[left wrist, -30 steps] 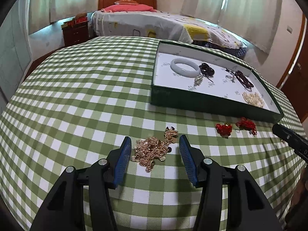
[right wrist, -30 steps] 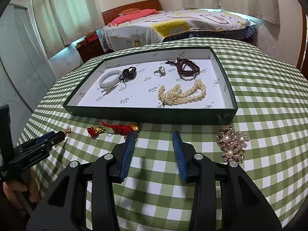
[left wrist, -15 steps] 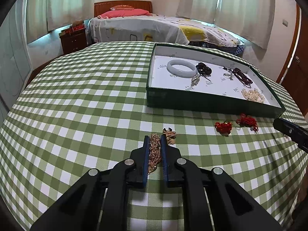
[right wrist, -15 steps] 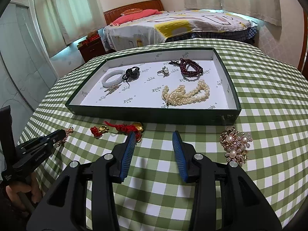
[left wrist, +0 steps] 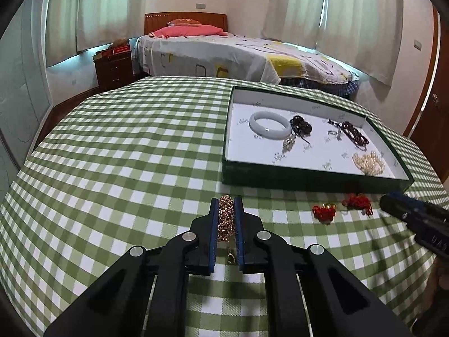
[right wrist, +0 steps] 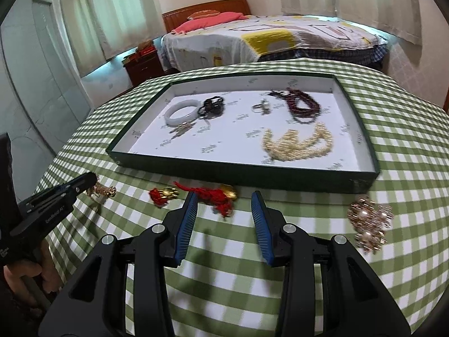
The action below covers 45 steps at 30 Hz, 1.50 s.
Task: Organize jewelry
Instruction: 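Grasp the gold chain with the left tool while the right grasps the red tassel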
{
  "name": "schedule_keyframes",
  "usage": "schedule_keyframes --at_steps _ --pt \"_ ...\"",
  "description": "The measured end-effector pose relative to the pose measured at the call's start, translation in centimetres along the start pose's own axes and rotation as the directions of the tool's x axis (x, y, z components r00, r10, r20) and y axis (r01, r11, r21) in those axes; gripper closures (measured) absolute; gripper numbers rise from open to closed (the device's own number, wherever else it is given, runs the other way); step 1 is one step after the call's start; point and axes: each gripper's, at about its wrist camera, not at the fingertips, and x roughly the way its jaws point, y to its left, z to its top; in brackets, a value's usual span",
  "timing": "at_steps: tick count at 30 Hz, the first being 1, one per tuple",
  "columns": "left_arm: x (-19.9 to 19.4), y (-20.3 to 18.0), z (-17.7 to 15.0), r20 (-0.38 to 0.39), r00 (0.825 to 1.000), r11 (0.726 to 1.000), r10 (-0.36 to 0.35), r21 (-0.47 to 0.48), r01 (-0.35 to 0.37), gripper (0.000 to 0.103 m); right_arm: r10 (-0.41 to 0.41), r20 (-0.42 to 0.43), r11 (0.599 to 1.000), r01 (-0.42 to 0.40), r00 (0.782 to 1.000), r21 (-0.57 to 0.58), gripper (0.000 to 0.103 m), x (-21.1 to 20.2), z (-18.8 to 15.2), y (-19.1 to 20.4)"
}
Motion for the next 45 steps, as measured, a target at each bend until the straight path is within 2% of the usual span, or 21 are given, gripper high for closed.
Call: schedule_keyframes --at_steps 5,11,16,21,30,45 --pt "0.0 0.2 0.2 0.0 1.0 1.0 -0.001 -0.007 0.001 0.092 0.016 -0.017 0.999 -0.017 1.0 -0.048 0.064 1.4 0.5 1.6" --pt "0.1 0.4 0.2 -0.005 1.0 1.0 -0.002 -0.015 0.002 0.092 -0.003 -0.046 0.996 -0.001 0.999 -0.088 0.067 3.1 1.0 2.3" --pt "0.2 0.6 0.2 -0.006 1.0 1.0 -0.002 -0.025 0.002 0.092 -0.028 -0.053 0.995 0.023 0.998 -0.101 0.08 3.2 1.0 2.0" --pt "0.2 0.6 0.2 -0.008 1.0 1.0 -0.005 -0.028 0.005 0.092 -0.034 -0.052 0.995 0.028 0.998 -0.099 0.099 3.0 0.8 1.6" --pt "-0.3 0.3 0.5 0.005 1.0 1.0 -0.009 -0.025 0.009 0.092 -0.016 0.003 0.998 0.016 1.0 -0.061 0.101 0.6 0.4 0.7" --pt "-1.8 -0.2 1.3 0.047 0.999 0.999 -0.025 -0.021 0.026 0.092 -0.009 0.103 1.0 0.011 0.995 -0.027 0.101 -4.2 1.7 0.0"
